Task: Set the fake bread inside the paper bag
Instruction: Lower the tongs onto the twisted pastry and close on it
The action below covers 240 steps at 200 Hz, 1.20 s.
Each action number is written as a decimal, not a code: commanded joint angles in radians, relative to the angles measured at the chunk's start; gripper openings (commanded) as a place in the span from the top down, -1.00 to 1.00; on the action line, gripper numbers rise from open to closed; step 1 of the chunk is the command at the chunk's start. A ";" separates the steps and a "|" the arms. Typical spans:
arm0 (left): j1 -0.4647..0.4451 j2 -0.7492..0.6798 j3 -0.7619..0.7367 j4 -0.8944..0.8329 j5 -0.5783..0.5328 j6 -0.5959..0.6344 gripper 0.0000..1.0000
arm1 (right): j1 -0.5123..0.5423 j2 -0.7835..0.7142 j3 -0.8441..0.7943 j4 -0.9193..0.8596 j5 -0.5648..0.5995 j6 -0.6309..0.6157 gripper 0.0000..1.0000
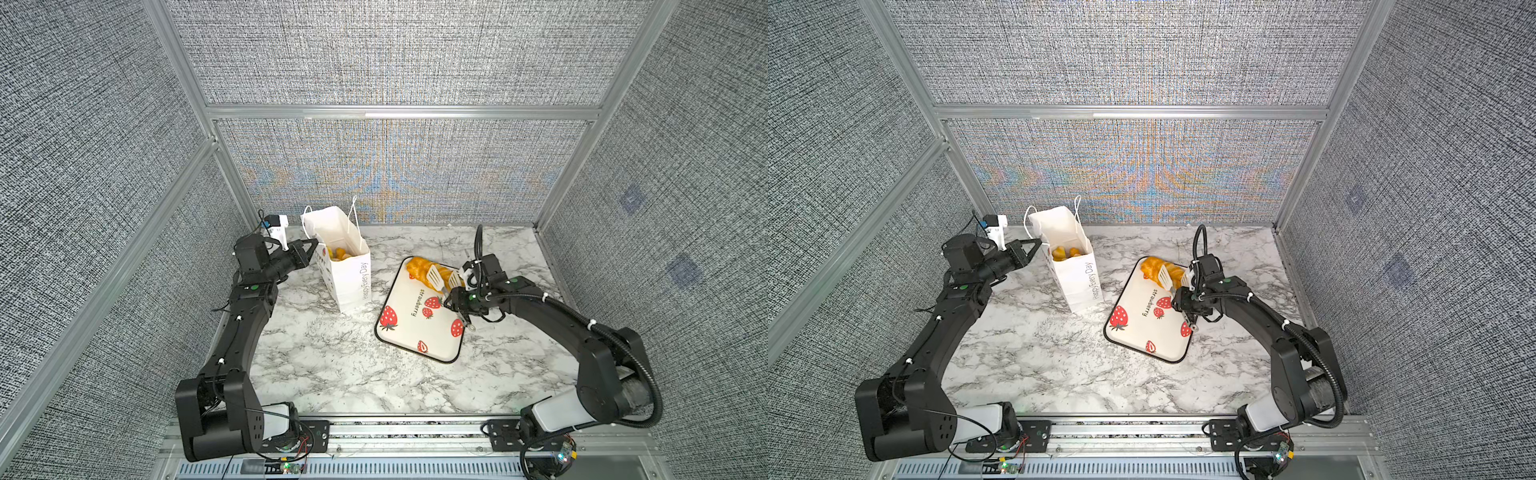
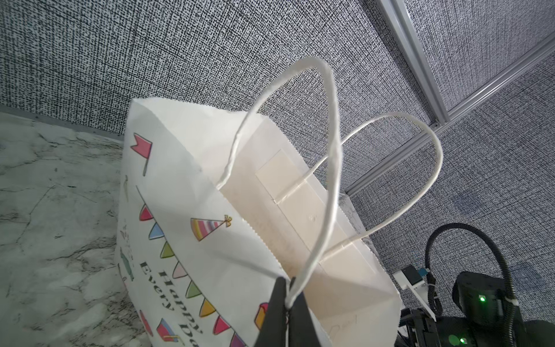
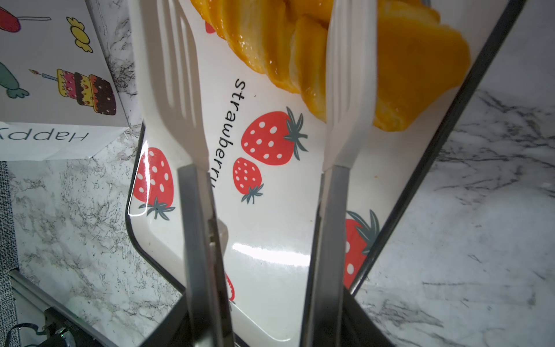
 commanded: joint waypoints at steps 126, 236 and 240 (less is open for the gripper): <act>0.001 -0.010 -0.002 0.026 0.014 0.002 0.98 | -0.051 0.131 0.226 -0.109 0.168 -0.166 -0.06; 0.001 -0.007 -0.002 0.026 0.015 0.002 0.98 | -0.142 0.238 0.223 -0.035 0.028 -0.259 -0.06; 0.001 -0.008 -0.002 0.027 0.015 0.002 0.98 | -0.142 0.240 0.223 -0.033 0.023 -0.261 -0.06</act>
